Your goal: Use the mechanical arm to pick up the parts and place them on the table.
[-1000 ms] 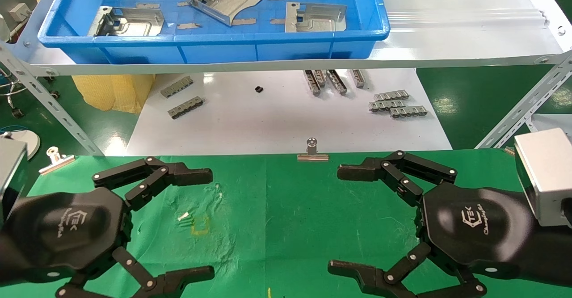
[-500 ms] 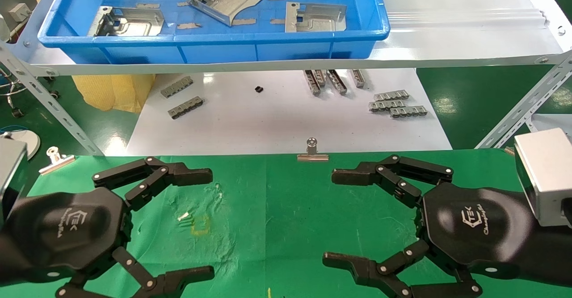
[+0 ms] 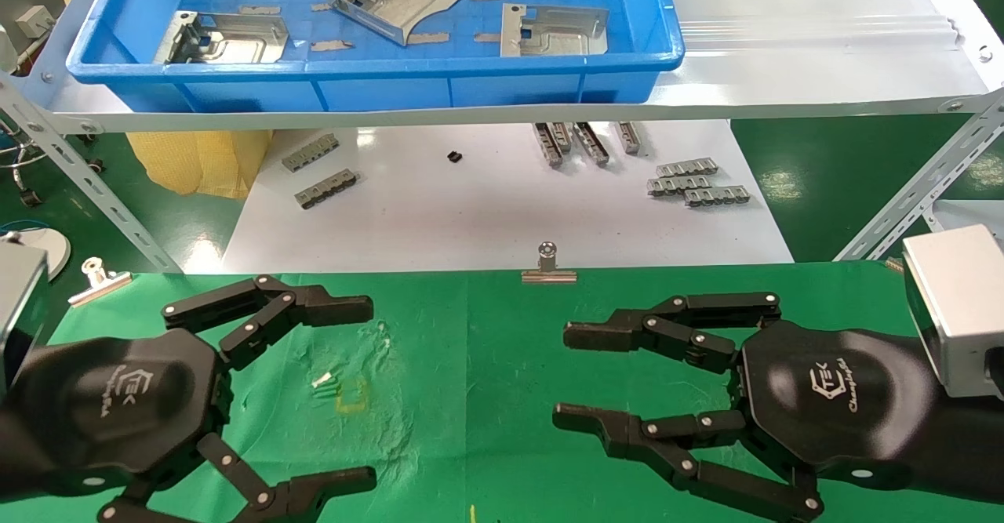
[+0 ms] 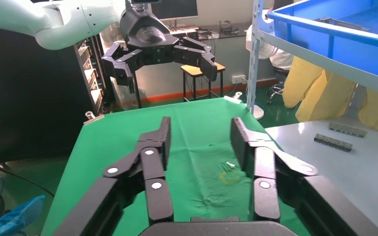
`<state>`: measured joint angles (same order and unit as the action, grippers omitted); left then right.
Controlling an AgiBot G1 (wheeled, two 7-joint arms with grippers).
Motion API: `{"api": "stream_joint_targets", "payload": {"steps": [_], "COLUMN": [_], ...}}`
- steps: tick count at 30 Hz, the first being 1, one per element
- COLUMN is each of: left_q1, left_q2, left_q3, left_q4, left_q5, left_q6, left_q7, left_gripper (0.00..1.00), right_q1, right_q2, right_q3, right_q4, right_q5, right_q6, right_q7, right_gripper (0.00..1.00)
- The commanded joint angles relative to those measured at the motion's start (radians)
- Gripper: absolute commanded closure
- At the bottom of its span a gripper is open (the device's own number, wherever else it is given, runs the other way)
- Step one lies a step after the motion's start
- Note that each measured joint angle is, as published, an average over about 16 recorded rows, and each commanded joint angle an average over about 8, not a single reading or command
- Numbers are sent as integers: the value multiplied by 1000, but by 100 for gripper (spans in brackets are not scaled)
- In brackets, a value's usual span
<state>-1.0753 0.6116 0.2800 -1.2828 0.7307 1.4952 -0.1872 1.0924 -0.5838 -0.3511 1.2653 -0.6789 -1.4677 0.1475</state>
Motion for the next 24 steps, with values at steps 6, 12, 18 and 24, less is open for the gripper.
{"api": "stream_joint_targets", "payload": {"steps": [6,12,18,24], "left_q1": [0,0,-30,-218], "left_q2": [0,0,1,40], "left_q3": [0,0,1,29], "left_q4": [0,0,-7,39], "left_q5": [0,0,13,106], "left_q6": [0,0,-3,-2], "left_q7": [0,0,-2,-22], "left_gripper": [0,0,0,0], "right_q1": [0,0,0,0], "right_q2": [0,0,0,0], "right_q3": [0,0,0,0], "right_q4": [0,0,0,0], "right_q5": [0,0,0,0], "right_q6": [0,0,0,0], "right_q7": [0,0,0,0], "right_gripper": [100,100,100,100]}}
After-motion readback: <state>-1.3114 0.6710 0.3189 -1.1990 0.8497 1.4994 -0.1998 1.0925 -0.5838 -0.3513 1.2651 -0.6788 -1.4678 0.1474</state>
